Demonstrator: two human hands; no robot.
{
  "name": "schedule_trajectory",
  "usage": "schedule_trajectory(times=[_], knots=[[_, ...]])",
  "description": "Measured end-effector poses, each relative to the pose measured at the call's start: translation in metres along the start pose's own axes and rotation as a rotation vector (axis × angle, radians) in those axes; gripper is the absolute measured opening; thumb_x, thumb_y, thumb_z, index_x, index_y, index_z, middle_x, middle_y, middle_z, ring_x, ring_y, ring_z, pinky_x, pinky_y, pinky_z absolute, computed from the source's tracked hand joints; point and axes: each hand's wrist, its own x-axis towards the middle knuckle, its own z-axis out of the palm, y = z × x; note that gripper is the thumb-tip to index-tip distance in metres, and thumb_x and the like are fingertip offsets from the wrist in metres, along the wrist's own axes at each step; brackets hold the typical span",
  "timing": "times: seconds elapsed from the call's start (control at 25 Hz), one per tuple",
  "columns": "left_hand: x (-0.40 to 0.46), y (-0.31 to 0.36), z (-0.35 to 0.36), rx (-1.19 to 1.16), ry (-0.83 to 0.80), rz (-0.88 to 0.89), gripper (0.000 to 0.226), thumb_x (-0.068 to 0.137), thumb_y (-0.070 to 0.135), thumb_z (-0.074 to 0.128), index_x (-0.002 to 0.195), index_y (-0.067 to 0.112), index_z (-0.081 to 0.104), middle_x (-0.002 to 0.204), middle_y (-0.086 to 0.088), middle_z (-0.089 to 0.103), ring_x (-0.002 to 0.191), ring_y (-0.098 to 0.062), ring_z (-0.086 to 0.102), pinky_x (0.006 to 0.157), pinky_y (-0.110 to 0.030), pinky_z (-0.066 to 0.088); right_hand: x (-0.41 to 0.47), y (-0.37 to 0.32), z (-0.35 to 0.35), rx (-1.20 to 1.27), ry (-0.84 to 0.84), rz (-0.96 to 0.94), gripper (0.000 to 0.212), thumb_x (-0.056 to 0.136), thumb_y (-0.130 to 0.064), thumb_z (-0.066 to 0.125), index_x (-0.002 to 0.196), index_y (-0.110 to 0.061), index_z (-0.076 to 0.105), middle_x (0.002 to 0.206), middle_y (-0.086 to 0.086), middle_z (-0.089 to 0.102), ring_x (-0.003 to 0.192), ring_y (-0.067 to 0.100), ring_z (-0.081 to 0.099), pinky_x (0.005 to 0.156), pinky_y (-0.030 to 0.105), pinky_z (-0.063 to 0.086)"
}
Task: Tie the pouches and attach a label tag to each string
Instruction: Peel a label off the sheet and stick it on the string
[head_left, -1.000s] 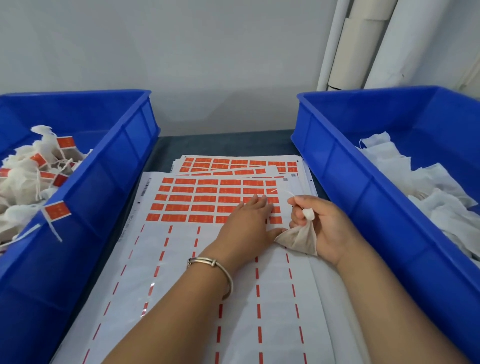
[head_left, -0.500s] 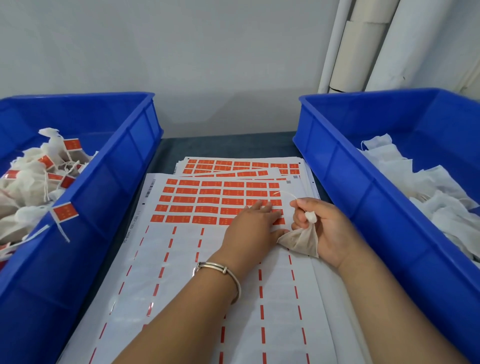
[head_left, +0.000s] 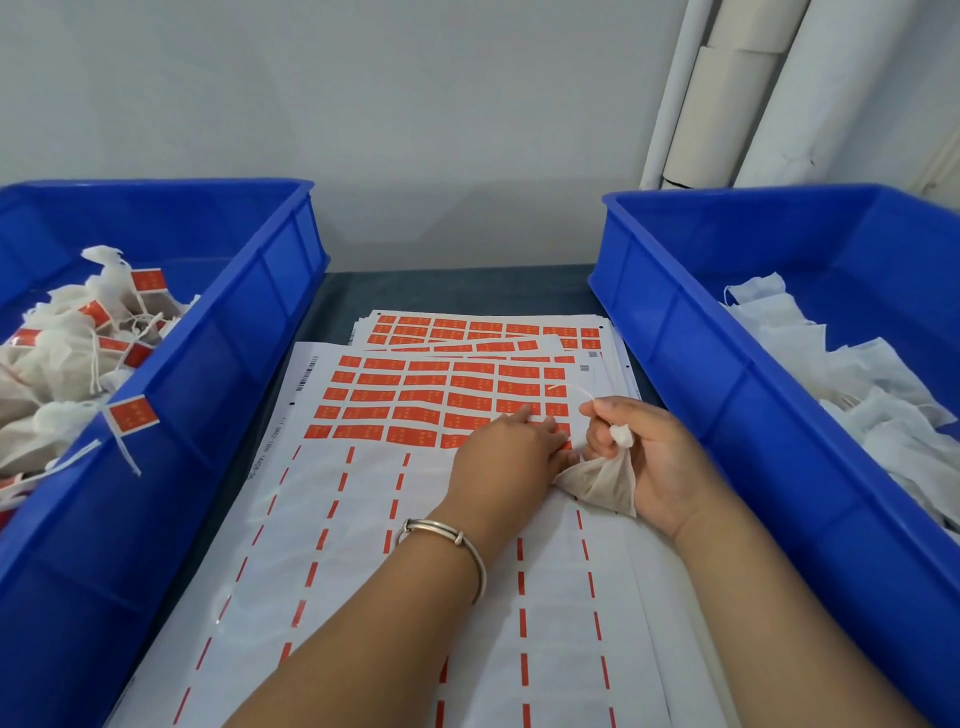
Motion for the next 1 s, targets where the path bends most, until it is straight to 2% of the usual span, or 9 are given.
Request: schedule_trajectory(times=[0.12, 0.24, 0.36, 0.52, 0.8, 1.0], knots=[[0.0, 0.002, -0.005, 0.043, -0.059, 0.021, 0.057, 0.093, 0.027, 0.057, 0.144, 0.026, 0.033, 0.149, 0.006, 0.035, 0.14, -0.027, 0.026, 0.103, -0.044, 0.039, -0.001, -0.001, -0.001, 0.012, -0.012, 0.004, 0.013, 0.09, -0.014, 0.054, 0.094, -0.005, 0.063, 0.057, -0.001, 0.064, 0.046, 0.009, 0.054, 0.048, 0.023, 0.05], [-0.002, 0.003, -0.009, -0.004, -0.039, -0.002, 0.045, 0.096, 0.028, 0.051, 0.14, 0.024, 0.041, 0.145, 0.005, 0.041, 0.138, -0.026, 0.03, 0.103, -0.044, 0.04, 0.0, 0.0, 0.0, 0.025, -0.018, 0.007, 0.014, 0.092, -0.014, 0.053, 0.097, -0.004, 0.062, 0.06, -0.002, 0.066, 0.047, 0.008, 0.056, 0.049, 0.023, 0.05], [-0.005, 0.004, -0.01, -0.088, -0.012, -0.034, 0.037, 0.098, 0.032, 0.044, 0.134, 0.025, 0.048, 0.143, 0.006, 0.045, 0.136, -0.023, 0.034, 0.103, -0.043, 0.041, 0.0, 0.0, -0.001, 0.023, -0.017, 0.002, 0.014, 0.092, -0.013, 0.053, 0.099, -0.004, 0.061, 0.059, -0.002, 0.065, 0.047, 0.008, 0.056, 0.049, 0.022, 0.05], [-0.008, 0.001, -0.004, -0.323, 0.07, -0.133, 0.038, 0.094, 0.048, 0.042, 0.125, 0.03, 0.057, 0.139, 0.005, 0.05, 0.127, -0.02, 0.046, 0.094, -0.037, 0.046, -0.001, -0.001, -0.001, 0.008, -0.01, 0.01, 0.014, 0.089, -0.015, 0.057, 0.092, -0.006, 0.067, 0.059, 0.0, 0.063, 0.046, 0.008, 0.053, 0.05, 0.023, 0.049], [-0.002, 0.0, 0.0, -0.271, 0.045, -0.157, 0.041, 0.094, 0.053, 0.039, 0.127, 0.035, 0.056, 0.14, 0.009, 0.048, 0.129, -0.017, 0.044, 0.095, -0.036, 0.044, -0.001, -0.001, 0.0, 0.005, -0.004, -0.006, 0.014, 0.088, -0.014, 0.057, 0.096, -0.004, 0.062, 0.058, -0.002, 0.064, 0.048, 0.009, 0.055, 0.049, 0.023, 0.049], [-0.004, 0.001, -0.002, -0.221, 0.049, -0.119, 0.04, 0.097, 0.047, 0.033, 0.123, 0.032, 0.06, 0.137, 0.008, 0.052, 0.128, -0.017, 0.045, 0.095, -0.036, 0.047, 0.001, 0.0, -0.001, -0.031, 0.013, -0.011, 0.016, 0.087, -0.017, 0.058, 0.096, -0.005, 0.064, 0.058, -0.001, 0.062, 0.049, 0.01, 0.049, 0.058, 0.024, 0.05]])
